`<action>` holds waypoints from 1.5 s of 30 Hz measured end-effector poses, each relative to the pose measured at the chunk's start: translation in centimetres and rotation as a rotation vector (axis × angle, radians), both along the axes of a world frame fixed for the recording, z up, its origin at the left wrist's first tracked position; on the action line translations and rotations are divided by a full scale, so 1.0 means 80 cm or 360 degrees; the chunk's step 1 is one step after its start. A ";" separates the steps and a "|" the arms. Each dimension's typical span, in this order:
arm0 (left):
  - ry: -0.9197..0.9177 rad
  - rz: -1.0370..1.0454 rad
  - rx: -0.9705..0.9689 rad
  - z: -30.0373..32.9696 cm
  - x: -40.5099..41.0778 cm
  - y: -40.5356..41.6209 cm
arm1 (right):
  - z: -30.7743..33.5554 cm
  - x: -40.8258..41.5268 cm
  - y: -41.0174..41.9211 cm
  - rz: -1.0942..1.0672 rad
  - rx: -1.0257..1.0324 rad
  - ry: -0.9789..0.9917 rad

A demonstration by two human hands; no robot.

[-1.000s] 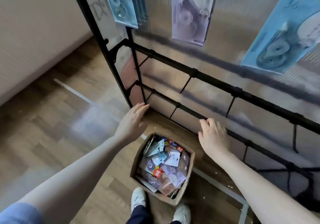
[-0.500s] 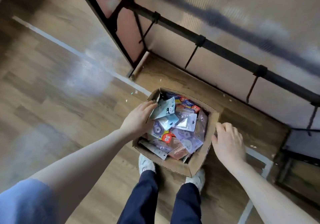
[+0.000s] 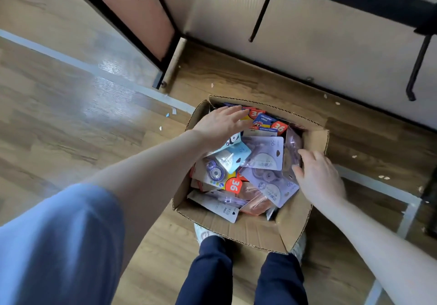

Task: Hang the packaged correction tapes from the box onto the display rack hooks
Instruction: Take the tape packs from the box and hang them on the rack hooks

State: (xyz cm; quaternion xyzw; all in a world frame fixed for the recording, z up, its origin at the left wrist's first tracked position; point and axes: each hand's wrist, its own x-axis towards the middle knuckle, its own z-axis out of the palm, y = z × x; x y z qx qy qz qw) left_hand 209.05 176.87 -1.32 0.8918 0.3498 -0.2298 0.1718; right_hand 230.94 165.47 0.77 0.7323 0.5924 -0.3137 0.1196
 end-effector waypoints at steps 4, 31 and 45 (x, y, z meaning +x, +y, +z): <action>0.0145 -0.0298 -0.0013 -0.022 0.009 0.006 | -0.029 -0.009 0.005 -0.0158 -0.0067 0.0096; 0.0021 0.0087 -0.0087 0.080 -0.023 0.042 | 0.019 -0.018 0.048 -0.0774 0.0199 0.0277; -0.0406 0.0151 0.0135 0.217 -0.024 0.031 | 0.201 -0.001 0.057 -0.0126 0.0601 -0.0064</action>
